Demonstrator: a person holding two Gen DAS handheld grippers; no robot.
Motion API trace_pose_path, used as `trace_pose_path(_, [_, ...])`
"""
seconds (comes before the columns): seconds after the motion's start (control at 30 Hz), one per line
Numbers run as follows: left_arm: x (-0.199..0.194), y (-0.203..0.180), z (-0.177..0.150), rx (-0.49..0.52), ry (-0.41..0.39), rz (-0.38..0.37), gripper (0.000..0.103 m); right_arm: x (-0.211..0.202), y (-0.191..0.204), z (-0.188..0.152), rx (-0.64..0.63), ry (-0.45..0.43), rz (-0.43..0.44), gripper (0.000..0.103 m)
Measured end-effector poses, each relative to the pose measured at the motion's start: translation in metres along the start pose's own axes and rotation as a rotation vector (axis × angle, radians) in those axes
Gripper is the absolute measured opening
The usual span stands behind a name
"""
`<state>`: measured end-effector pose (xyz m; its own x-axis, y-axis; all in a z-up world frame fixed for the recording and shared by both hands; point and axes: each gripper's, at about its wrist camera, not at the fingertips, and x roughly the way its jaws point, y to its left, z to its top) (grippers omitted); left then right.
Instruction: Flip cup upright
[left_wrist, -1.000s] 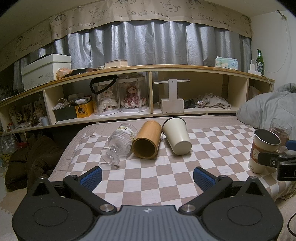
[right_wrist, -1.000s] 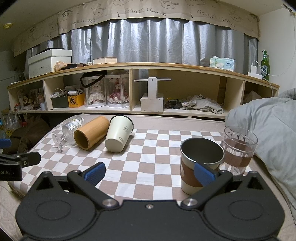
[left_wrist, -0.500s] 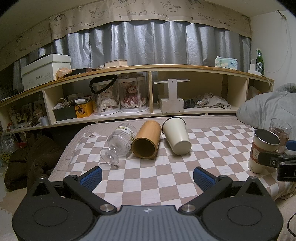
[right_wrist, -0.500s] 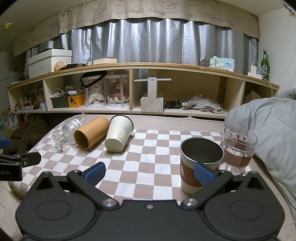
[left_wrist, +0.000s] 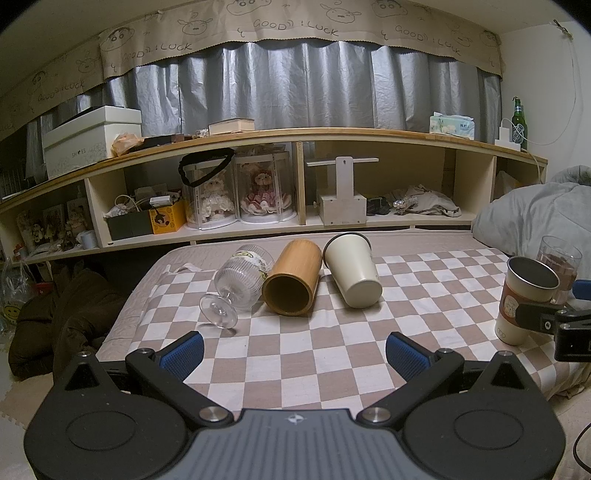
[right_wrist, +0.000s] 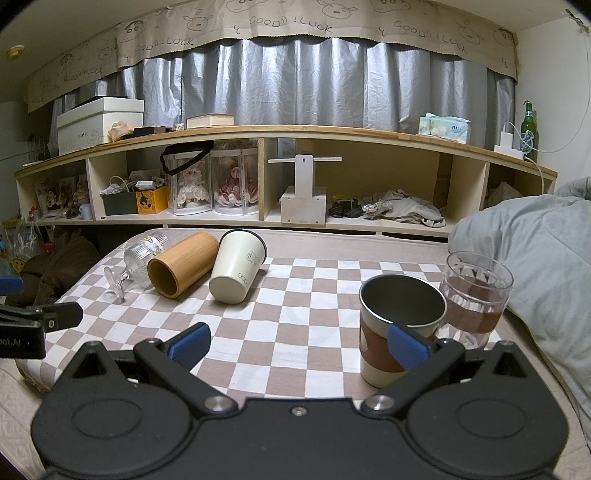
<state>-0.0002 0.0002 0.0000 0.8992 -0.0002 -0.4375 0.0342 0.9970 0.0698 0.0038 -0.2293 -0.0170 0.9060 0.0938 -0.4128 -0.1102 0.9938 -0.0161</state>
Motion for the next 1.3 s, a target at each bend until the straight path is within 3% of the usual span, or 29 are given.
trace_pose_path(0.97, [0.006,-0.005,0.002,0.002,0.010,-0.028,0.103,-0.009,-0.002,0.003,0.005,-0.005,-0.007,0.103])
trace_pose_path(1.13, [0.022,-0.016,0.013,-0.004,0.034,-0.089,0.102,-0.011,-0.006,0.002,0.013,-0.012,-0.019,0.103])
trace_pose_path(1.3, [0.045,-0.031,0.028,0.000,0.068,-0.157,0.092,-0.011,-0.011,-0.002,0.021,-0.034,-0.034,0.103])
